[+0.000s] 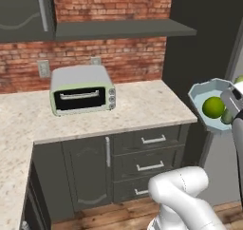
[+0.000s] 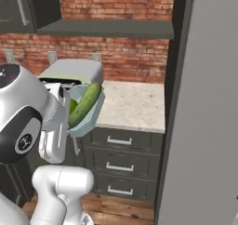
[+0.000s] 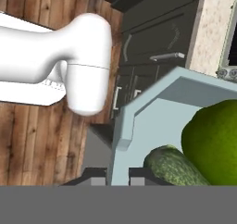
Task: Take the lime and cucumber out of the freezer and place them in the tupperware container on the counter. Then put the tupperware containing the vegetables back in the freezer.
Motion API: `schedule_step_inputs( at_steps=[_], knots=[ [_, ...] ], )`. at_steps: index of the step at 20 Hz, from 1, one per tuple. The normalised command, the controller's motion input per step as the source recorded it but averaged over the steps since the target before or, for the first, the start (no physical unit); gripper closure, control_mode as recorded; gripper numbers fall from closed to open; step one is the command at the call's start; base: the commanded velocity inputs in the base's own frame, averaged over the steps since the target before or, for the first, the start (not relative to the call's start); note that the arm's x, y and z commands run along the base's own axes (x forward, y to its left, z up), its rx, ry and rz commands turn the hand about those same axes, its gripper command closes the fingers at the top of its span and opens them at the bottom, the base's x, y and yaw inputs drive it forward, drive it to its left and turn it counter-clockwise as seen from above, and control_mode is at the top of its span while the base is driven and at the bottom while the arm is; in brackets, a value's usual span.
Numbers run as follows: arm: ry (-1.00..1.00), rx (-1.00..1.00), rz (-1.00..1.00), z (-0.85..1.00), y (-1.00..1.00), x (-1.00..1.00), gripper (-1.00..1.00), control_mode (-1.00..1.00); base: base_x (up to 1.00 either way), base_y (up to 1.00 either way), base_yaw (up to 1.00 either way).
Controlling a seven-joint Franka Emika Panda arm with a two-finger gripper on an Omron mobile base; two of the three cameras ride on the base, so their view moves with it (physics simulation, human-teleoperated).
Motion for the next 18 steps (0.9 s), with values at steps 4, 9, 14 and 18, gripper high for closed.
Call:
schedule_step_inputs(
  at_steps=[4, 9, 14, 18],
  knots=[
    [0.00, 0.00, 0.00, 0.00, 0.00, 0.00, 1.00, 1.00, -0.38, -0.54, -0.14],
    [0.00, 0.00, 0.00, 0.00, 0.00, 0.00, 1.00, 1.00, 0.01, -0.87, -0.13],
    [0.00, 0.00, 0.00, 0.00, 0.00, 0.00, 1.00, 1.00, 0.04, -0.99, -0.14],
    [0.00, 0.00, 0.00, 0.00, 0.00, 0.00, 1.00, 1.00, 0.07, -0.92, -0.13]
  ],
)
